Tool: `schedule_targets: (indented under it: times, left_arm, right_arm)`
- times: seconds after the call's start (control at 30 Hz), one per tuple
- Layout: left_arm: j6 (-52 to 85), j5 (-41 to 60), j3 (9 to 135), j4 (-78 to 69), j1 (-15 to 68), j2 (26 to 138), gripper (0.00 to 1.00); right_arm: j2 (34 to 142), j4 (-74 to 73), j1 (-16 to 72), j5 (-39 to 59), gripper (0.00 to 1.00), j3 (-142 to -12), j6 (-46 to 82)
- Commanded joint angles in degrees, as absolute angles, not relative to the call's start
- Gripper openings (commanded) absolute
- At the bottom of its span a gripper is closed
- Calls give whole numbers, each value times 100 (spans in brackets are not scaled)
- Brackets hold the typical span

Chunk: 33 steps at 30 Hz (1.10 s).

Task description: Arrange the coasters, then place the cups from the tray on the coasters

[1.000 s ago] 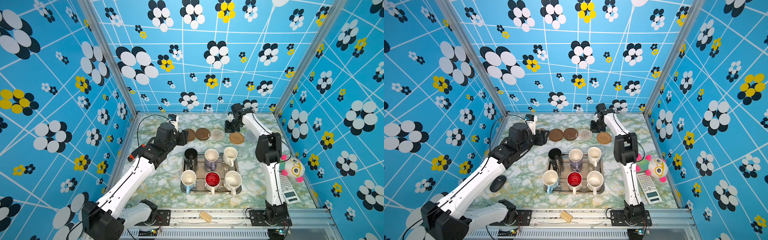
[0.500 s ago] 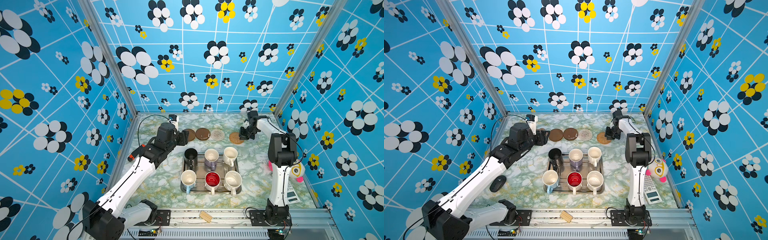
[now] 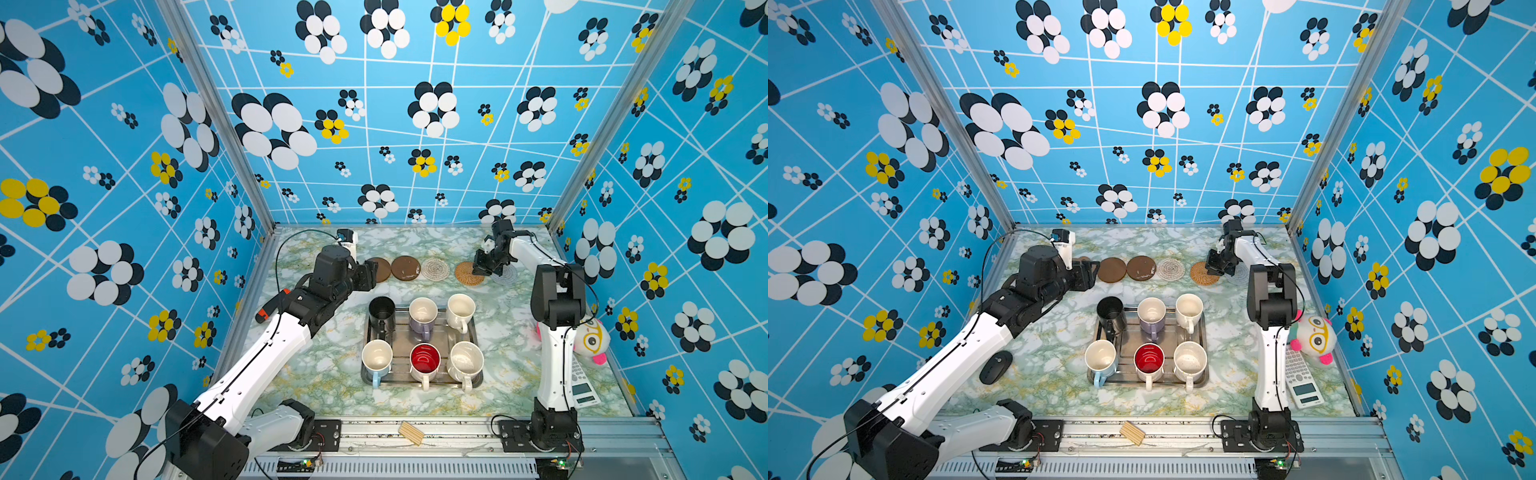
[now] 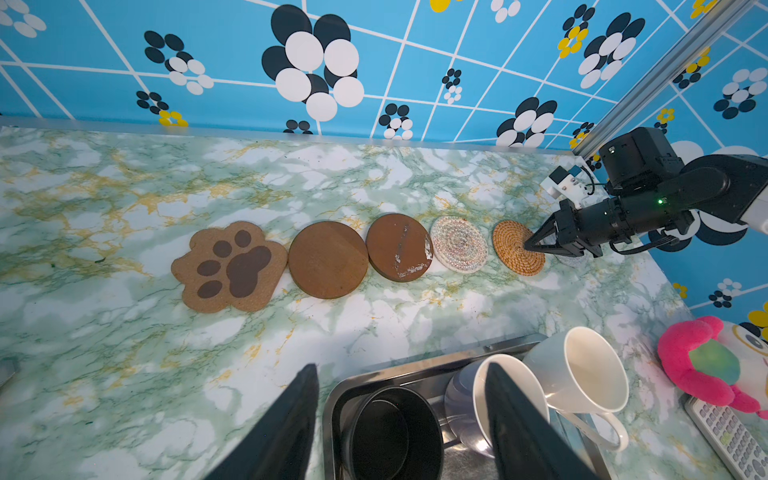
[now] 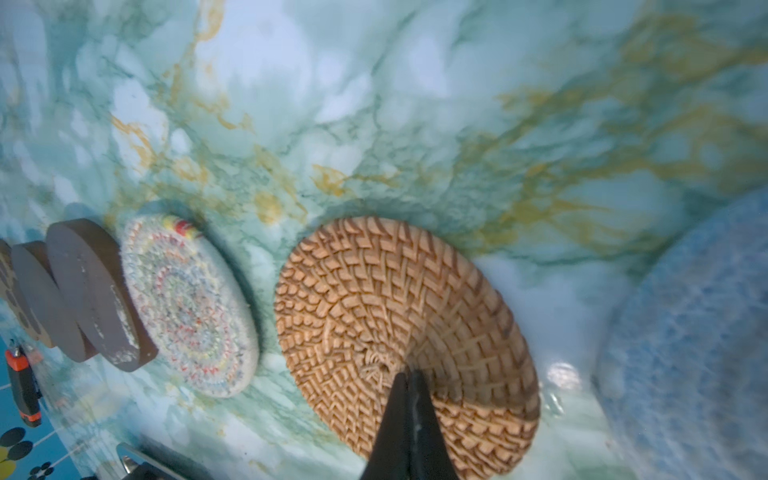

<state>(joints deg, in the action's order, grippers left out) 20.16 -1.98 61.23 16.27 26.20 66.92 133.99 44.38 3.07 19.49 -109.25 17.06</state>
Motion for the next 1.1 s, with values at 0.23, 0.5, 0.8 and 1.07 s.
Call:
schedule_targets:
  times: [0.23,0.5,0.8,1.07]
  left_arm:
    - [2068,-190,6135,1615,2593,6724,65]
    - [2068,-171,6099,1581,2593,6715,65]
    - [2049,-160,6117,1617,2593,6684,65]
    - [2063,-74,6142,1569,2593,6645,65]
  right_arm:
    - [13767,4552,303,2096,0,-11230,1833]
    - [13825,4570,324,2123,0,-11310,1863]
    - [13762,4613,324,2195,0,-11417,1881]
    - [13116,4627,315,2251,0,-11338,1851]
